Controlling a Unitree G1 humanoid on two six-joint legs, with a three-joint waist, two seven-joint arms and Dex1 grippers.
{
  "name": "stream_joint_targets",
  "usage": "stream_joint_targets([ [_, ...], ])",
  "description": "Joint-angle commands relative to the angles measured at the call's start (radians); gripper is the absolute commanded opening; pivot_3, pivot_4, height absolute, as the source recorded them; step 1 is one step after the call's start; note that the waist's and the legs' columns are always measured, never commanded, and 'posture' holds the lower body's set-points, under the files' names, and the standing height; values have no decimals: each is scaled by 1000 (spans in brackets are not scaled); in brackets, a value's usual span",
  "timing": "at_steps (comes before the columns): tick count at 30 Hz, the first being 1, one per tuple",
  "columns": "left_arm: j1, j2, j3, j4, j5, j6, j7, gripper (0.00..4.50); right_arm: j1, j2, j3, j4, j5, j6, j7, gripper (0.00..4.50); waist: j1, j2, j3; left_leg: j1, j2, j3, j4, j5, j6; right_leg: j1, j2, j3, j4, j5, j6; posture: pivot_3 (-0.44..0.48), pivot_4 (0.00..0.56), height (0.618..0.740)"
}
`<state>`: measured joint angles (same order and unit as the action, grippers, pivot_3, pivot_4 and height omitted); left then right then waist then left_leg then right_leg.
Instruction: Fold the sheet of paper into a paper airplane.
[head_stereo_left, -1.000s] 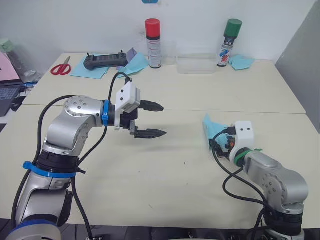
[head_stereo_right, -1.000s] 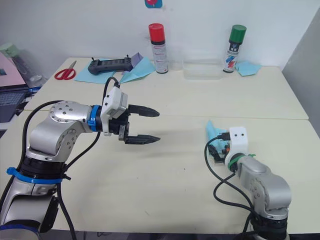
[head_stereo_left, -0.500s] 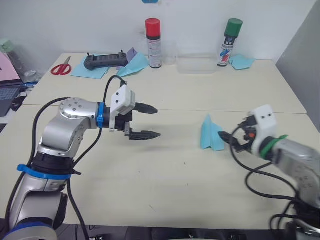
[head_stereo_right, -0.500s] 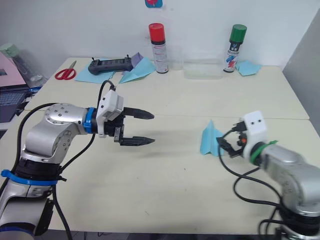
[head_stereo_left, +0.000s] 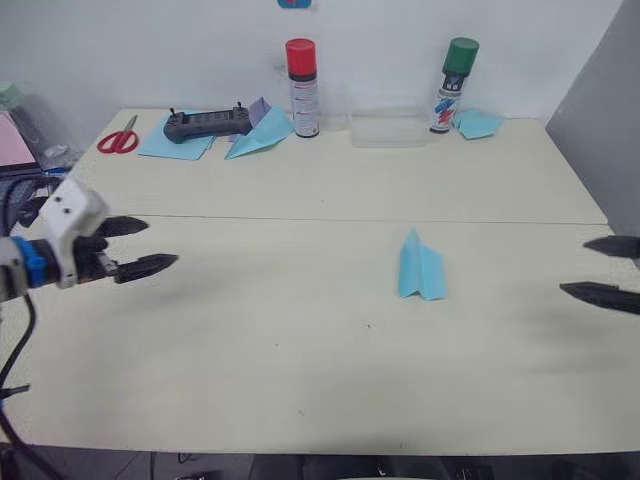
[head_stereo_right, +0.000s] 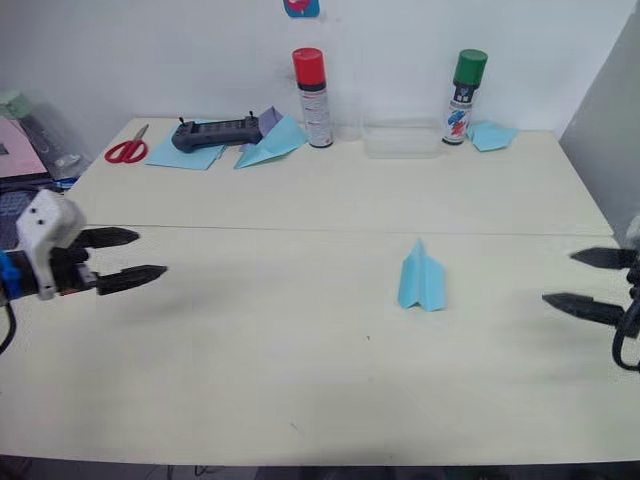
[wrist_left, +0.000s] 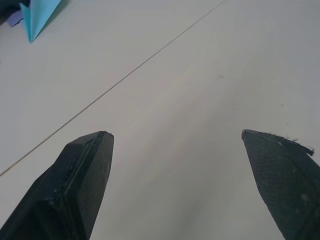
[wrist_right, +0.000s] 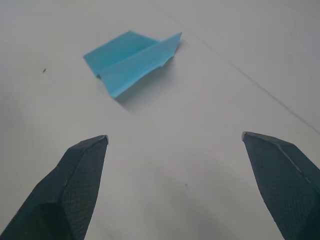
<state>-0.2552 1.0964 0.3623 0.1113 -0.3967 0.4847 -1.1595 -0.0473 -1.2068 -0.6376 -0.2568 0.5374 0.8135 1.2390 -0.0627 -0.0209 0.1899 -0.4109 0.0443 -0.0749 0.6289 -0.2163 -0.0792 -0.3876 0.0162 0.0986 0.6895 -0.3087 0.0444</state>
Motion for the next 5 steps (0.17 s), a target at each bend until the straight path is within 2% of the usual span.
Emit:
stream_joint_targets([
  [1,15,0,61,-82,-37,27,29,4500,-101,-20,80,42,19,-59,-7,4484,4,0,0,0,0,0,0,0,0,0,0,0,0,0,0,0,150,740],
  [5,25,3,84,-111,-51,27,44,4500,-173,-11,160,84,15,-81,-5,4484,9,0,0,-1,0,0,-1,0,0,-1,0,0,0,0,0,0,150,740],
])
